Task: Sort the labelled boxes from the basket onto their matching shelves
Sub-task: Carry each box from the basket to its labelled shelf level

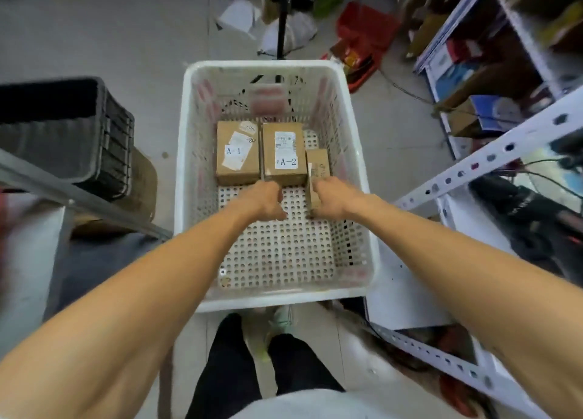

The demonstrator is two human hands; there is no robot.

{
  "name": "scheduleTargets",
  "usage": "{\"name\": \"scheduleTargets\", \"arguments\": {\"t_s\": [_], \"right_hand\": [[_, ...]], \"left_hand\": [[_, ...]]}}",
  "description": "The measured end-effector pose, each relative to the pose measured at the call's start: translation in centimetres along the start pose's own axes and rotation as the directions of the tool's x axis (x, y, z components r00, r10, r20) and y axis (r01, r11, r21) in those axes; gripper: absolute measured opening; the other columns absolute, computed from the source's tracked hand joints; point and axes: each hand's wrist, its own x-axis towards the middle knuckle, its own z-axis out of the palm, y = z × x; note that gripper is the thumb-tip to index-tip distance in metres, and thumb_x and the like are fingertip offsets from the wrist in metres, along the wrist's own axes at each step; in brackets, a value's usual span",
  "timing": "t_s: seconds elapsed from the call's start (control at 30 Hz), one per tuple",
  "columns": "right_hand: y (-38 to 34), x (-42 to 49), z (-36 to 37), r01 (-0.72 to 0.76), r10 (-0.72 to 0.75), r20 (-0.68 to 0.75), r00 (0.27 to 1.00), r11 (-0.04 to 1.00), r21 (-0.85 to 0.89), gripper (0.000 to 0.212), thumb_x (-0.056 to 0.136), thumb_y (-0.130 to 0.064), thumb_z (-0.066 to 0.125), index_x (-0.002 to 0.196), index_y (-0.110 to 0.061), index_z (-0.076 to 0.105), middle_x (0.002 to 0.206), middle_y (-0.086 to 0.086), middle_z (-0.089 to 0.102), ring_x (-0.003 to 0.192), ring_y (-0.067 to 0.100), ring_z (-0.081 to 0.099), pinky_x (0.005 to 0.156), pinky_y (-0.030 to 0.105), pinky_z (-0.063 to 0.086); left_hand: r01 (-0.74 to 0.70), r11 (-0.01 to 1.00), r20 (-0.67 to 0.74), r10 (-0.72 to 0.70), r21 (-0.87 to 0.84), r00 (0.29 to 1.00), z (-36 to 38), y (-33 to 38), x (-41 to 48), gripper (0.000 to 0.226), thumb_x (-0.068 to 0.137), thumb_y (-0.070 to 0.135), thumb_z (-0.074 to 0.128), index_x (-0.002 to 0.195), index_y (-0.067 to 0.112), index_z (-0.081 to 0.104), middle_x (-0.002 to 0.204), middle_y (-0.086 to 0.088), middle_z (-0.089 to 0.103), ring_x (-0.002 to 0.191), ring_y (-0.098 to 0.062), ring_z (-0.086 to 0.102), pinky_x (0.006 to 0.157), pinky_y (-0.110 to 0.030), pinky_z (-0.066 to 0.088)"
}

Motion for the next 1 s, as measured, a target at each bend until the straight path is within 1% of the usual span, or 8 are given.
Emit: {"name": "scheduleTargets", "arguments": {"t_s": [0.13, 0.23, 0.37, 0.6, 0.7, 0.77, 0.9, 1.0], "right_hand": [[2.1, 4.0, 2.3, -0.1, 0.102, -0.03, 0.994, 0.994, 0.046, 0.036, 0.087, -0.021, 0.066, 0.119, -0.009, 0.055, 0.115, 0.009, 0.059, 0.094, 0.024, 0.058, 0.08, 0.033, 0.051], [3.9, 7.0, 4.1, -0.151, 0.151, 0.003, 0.988, 0.985, 0.088, 0.043, 0.09, -0.021, 0.061, 0.13, -0.01, 0.049, 0.12, 0.01, 0.058, 0.102, 0.028, 0.058, 0.079, 0.031, 0.046], [5.6, 12.2, 7.0, -0.256, 0.246, 0.08, 0.966, 0.953, 0.163, 0.051, 0.091, -0.023, 0.058, 0.136, -0.006, 0.04, 0.127, 0.015, 0.053, 0.111, 0.033, 0.056, 0.095, 0.041, 0.049], [5.2, 19.0, 12.6, -0.426, 0.476, -0.095, 0.874, 0.846, 0.32, 0.084, 0.088, -0.012, 0.064, 0.15, 0.0, 0.009, 0.15, 0.026, 0.013, 0.137, 0.042, 0.02, 0.112, 0.049, 0.028], [4.0, 19.0, 14.6, -0.468, 0.524, -0.15, 0.838, 0.833, 0.297, 0.092, 0.083, -0.003, 0.067, 0.153, -0.01, 0.007, 0.152, 0.028, 0.008, 0.136, 0.043, 0.018, 0.111, 0.052, 0.025], [3.3, 17.9, 15.8, -0.503, 0.572, -0.099, 0.814, 0.78, 0.373, 0.104, 0.078, -0.01, 0.076, 0.153, -0.019, 0.006, 0.153, 0.03, 0.006, 0.135, 0.045, 0.021, 0.111, 0.053, 0.023], [0.6, 14.2, 19.2, -0.584, 0.613, -0.05, 0.788, 0.771, 0.253, 0.127, 0.071, -0.029, 0.084, 0.152, -0.011, -0.012, 0.145, 0.029, 0.027, 0.126, 0.04, 0.036, 0.104, 0.047, 0.034], [-2.0, 12.3, 21.3, -0.423, 0.441, -0.172, 0.881, 0.896, 0.132, 0.118, 0.078, -0.033, 0.077, 0.152, -0.006, -0.01, 0.138, 0.022, 0.037, 0.119, 0.033, 0.043, 0.1, 0.042, 0.037]], "left_hand": [[0.003, 1.0, 0.08, -0.004, 0.015, 0.997, 1.6, -1.7, 5.0, 0.046, 0.083, 0.03, 0.069, 0.124, 0.014, 0.055, 0.119, -0.006, 0.062, 0.103, -0.024, 0.059, 0.092, -0.039, 0.049], [0.024, 1.0, 0.102, -0.025, 0.01, 0.994, 2.7, -3.0, 8.1, 0.047, 0.085, 0.031, 0.067, 0.127, 0.013, 0.053, 0.119, -0.007, 0.061, 0.104, -0.025, 0.058, 0.089, -0.035, 0.049], [0.05, 0.998, 0.151, -0.045, -0.029, 0.987, 5.3, -5.1, 12.2, 0.049, 0.086, 0.037, 0.067, 0.127, 0.015, 0.053, 0.123, -0.007, 0.06, 0.101, -0.023, 0.057, 0.086, -0.033, 0.047], [0.059, 0.997, 0.193, -0.047, -0.056, 0.98, 8.6, -7.3, 16.2, 0.048, 0.087, 0.038, 0.066, 0.126, 0.012, 0.054, 0.124, -0.01, 0.059, 0.108, -0.027, 0.056, 0.091, -0.037, 0.048], [0.057, 0.997, 0.197, -0.045, -0.055, 0.979, 9.3, -7.6, 17.3, 0.051, 0.087, 0.039, 0.065, 0.13, 0.014, 0.051, 0.129, -0.01, 0.057, 0.114, -0.028, 0.055, 0.096, -0.038, 0.046], [0.06, 0.994, 0.185, -0.043, -0.086, 0.982, 9.5, -7.7, 17.4, 0.05, 0.087, 0.038, 0.064, 0.13, 0.015, 0.051, 0.128, -0.009, 0.058, 0.114, -0.027, 0.055, 0.096, -0.038, 0.046], [0.063, 0.991, 0.147, -0.045, -0.119, 0.988, 9.3, -7.8, 16.9, 0.046, 0.087, 0.035, 0.064, 0.127, 0.016, 0.052, 0.124, -0.008, 0.059, 0.109, -0.026, 0.057, 0.093, -0.039, 0.048], [0.053, 0.994, 0.14, -0.039, -0.1, 0.989, 8.7, -8.3, 16.3, 0.043, 0.087, 0.036, 0.062, 0.123, 0.015, 0.054, 0.117, -0.006, 0.062, 0.101, -0.027, 0.06, 0.089, -0.039, 0.05]]}}
